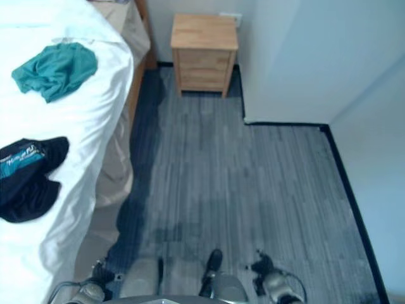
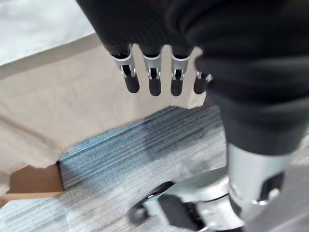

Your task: Tidy up the quilt and then pick up the clothes from the bed and put them into the laundry hamper.

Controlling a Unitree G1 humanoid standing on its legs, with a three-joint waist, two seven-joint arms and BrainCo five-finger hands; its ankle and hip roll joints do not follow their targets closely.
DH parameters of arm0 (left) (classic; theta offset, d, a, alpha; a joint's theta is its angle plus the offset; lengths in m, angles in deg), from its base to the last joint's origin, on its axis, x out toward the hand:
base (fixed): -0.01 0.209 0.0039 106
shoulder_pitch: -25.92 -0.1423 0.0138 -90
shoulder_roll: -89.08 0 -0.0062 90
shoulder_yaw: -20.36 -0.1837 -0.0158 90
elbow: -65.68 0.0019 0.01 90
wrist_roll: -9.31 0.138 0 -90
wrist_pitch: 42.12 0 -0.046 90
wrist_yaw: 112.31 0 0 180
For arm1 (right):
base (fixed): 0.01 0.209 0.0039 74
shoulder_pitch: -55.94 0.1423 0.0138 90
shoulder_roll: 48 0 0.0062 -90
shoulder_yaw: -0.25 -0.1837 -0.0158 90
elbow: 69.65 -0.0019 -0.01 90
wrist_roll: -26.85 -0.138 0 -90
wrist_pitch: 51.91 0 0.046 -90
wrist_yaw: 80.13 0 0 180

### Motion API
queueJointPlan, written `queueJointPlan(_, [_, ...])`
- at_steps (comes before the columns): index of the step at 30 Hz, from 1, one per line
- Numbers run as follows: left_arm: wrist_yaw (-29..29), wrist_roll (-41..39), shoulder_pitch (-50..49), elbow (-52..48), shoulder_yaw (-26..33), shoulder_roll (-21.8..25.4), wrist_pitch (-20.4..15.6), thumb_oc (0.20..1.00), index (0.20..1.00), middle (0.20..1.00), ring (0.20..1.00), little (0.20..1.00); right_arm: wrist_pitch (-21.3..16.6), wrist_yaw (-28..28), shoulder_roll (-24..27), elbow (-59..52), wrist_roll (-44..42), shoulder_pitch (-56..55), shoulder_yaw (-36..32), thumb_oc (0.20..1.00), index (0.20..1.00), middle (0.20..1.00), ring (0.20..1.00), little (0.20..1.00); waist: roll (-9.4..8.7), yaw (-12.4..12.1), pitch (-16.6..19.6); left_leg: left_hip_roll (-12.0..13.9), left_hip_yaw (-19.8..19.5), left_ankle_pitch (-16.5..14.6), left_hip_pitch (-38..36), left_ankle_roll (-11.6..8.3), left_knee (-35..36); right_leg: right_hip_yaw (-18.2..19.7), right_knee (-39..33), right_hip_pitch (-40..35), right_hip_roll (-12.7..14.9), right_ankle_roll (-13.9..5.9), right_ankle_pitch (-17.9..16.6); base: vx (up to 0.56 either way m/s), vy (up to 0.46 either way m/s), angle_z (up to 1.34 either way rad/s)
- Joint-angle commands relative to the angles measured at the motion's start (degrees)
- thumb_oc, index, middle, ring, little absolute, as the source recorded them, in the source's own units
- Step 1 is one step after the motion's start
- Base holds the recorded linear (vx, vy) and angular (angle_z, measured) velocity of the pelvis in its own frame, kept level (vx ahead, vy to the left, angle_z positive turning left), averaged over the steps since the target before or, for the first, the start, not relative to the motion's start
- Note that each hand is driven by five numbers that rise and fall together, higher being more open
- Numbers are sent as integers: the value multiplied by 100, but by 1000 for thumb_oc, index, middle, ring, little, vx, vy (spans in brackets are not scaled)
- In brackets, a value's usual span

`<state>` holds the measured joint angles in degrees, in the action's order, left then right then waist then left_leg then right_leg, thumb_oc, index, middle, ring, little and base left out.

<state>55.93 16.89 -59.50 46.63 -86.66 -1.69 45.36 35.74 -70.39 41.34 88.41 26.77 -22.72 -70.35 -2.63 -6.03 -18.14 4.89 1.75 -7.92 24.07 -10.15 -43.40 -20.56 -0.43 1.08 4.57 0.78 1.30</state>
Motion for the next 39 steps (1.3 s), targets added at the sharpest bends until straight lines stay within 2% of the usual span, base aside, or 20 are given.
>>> queueJointPlan(1, [-160,71,132,-114,-195,63,-19,1000,1000,1000,1000,1000,-92,86,362,-233,70,-217,19,1000,1000,1000,1000,1000,90,-235,110,-124,914,626,-600,636,3324,159,-236,-1230,-83,-440,1264,713,116,-20])
queueJointPlan(4, [-107,167,25,-21,-133,85,42,1000,1000,1000,1000,1000,-47,93,325,-119,171,-261,6,1000,1000,1000,1000,1000,-60,-397,256,-124,1049,802,-733,761,4282,112,-89,-1530,-163,-545,1447,684,121,7])
queueJointPlan(6, [-128,156,16,21,-149,83,52,1000,1000,1000,1000,1000,-61,102,241,-80,268,-308,89,1000,1000,1000,1000,1000,-119,-456,283,-207,883,915,-803,855,4222,154,219,-1522,-147,-581,1454,505,168,-10])
queueJointPlan(8, [-152,231,90,107,-213,120,117,1000,1000,1000,1000,1000,-52,127,114,-21,330,-355,83,1000,1000,1000,1000,1000,-332,-402,243,-445,878,732,-1159,1143,4055,110,2080,-1119,301,-1142,611,610,311,-27])
queueJointPlan(9, [-164,240,86,133,-211,159,135,1000,1000,1000,1000,1000,-46,106,109,-39,305,-329,61,1000,1000,1000,1000,1000,-297,-289,198,-463,869,657,-1430,1237,4154,146,2819,-769,498,-1264,76,551,326,3])
queueJointPlan(11, [-211,283,149,140,-259,272,163,1000,1000,1000,1000,1000,-54,128,79,-81,292,-272,27,1000,1000,1000,1000,1000,-125,-80,163,-373,759,505,-2004,1298,4510,159,3679,-55,725,-1212,-108,605,232,3])
queueJointPlan(15, [-262,341,238,80,-317,310,132,1000,1000,1000,1000,1000,-85,150,46,-156,292,-293,87,1000,1000,1000,1000,1000,39,201,119,-290,446,346,-2519,1189,4765,54,2870,594,587,-957,361,502,4,42])
queueJointPlan(16, [-284,344,361,12,-367,304,79,1000,1000,1000,1000,1000,-75,118,53,-190,324,-308,153,1000,1000,1000,1000,1000,26,339,131,-318,171,178,-2738,1069,4799,186,1260,696,528,-881,374,639,-167,84])
queueJointPlan(17, [-299,382,448,-26,-400,281,54,1000,1000,1000,1000,1000,-55,107,67,-182,342,-299,177,1000,1000,1000,1000,1000,33,421,140,-314,25,65,-2867,1002,4822,503,530,737,482,-900,326,639,-165,110])
queueJointPlan(18, [-299,382,450,-25,-399,281,54,1000,1000,1000,1000,1000,-55,107,68,-182,342,-297,177,1000,1000,1000,1000,1000,35,428,141,-312,19,71,-2864,1001,4823,493,494,721,476,-899,303,487,-103,103])
queueJointPlan(20, [-310,584,604,-78,-480,339,3,1000,1000,1000,1000,1000,18,51,136,-151,338,-416,113,1000,1000,1000,1000,1000,3,558,159,-354,-370,-472,-3130,953,4539,1457,-130,820,432,-1038,136,688,-196,145])
queueJointPlan(22, [-339,563,538,-125,-501,245,-47,1000,1000,1000,1000,1000,11,32,176,-126,435,-404,170,1000,1000,1000,1000,1000,-22,628,203,-507,-536,-790,-3130,949,3879,1459,304,831,482,-1006,97,605,-201,184])
queueJointPlan(24, [-347,503,495,-178,-467,247,-40,1000,1000,1000,1000,1000,4,40,205,-112,467,-410,181,1000,1000,1000,1000,1000,-16,593,119,-567,-551,-699,-2851,791,3050,1363,351,640,410,-853,175,320,-227,148])
queueJointPlan(26, [-363,458,491,-238,-453,293,-31,1000,1000,1000,1000,1000,22,54,277,-85,438,-356,174,1000,1000,1000,1000,1000,-166,537,9,-404,-23,-432,-1915,685,2002,938,191,321,576,-696,271,199,-297,127])
queueJointPlan(27, [-352,423,419,-211,-394,292,-17,1000,1000,1000,1000,1000,51,78,291,-59,412,-316,208,1000,1000,1000,1000,1000,-184,467,42,-227,692,-486,-1582,824,2357,463,-63,-65,562,-653,375,166,-211,116])
queueJointPlan(28, [-351,424,419,-211,-393,295,-17,1000,1000,1000,1000,1000,51,78,288,-58,412,-314,209,1000,1000,1000,1000,1000,-198,477,55,-245,690,-460,-1574,829,2383,457,-70,-52,578,-655,366,291,-173,129])
queueJointPlan(31, [-242,568,136,1,-259,327,99,1000,1000,1000,1000,1000,48,143,301,-92,311,-303,74,1000,1000,1000,1000,1000,34,526,236,-82,2087,62,-1676,888,3551,-35,-38,-485,306,-651,729,262,-16,77])
queueJointPlan(33, [-217,560,39,40,-201,349,128,1000,1000,1000,1000,1000,64,154,304,-130,335,-282,79,1000,1000,1000,1000,1000,97,529,289,-107,2210,71,-1942,960,3934,-167,207,-397,294,-674,748,133,96,89])
queueJointPlan(35, [-191,406,-122,217,27,392,181,1000,1000,1000,1000,1000,49,144,176,-214,347,-325,-31,1000,1000,1000,1000,1000,153,623,336,-341,1921,119,-2474,1173,4560,-589,2023,51,777,-1014,596,166,139,44])
queueJointPlan(39, [-256,297,-244,281,162,446,210,1000,1000,1000,1000,1000,48,188,59,-342,248,-248,-45,1000,1000,1000,1000,1000,145,742,239,-315,1646,235,-2729,1262,4840,-67,3036,719,968,-1157,103,69,9,52])
